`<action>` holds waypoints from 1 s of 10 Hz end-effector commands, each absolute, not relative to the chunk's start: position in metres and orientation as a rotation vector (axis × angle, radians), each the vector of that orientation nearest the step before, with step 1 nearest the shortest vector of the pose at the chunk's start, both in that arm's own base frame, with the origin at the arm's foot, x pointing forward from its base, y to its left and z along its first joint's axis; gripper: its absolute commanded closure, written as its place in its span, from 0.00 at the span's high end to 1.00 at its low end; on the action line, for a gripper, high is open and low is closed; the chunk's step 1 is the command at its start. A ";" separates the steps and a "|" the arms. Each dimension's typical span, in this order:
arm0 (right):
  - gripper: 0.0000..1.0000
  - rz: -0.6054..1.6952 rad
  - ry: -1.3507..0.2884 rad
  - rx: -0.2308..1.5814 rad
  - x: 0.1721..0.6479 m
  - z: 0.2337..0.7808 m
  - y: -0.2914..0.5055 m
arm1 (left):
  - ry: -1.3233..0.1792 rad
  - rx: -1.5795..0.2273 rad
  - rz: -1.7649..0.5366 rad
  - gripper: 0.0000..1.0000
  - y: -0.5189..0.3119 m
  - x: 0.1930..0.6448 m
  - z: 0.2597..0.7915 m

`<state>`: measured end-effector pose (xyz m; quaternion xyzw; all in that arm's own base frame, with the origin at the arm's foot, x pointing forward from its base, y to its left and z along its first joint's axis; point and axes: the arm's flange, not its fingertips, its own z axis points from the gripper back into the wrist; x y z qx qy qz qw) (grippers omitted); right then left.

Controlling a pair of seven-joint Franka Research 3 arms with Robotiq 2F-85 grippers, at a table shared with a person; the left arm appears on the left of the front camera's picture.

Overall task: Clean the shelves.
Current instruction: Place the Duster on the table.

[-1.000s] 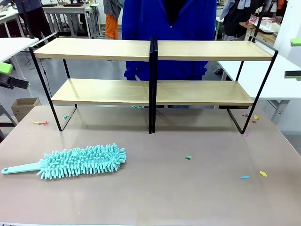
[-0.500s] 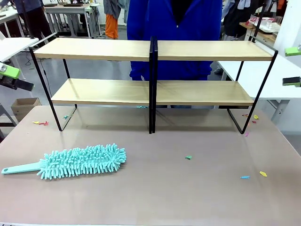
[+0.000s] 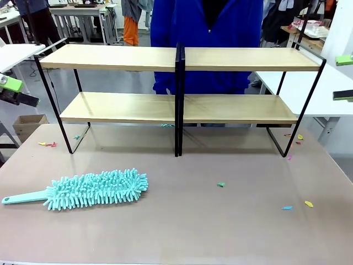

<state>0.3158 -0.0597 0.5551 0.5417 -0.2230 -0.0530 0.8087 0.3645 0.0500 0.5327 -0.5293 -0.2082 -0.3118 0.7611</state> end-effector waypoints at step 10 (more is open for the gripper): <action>1.00 -0.098 -0.495 1.180 0.321 0.558 -0.059 | -0.467 -1.143 -0.693 1.00 0.050 0.360 0.529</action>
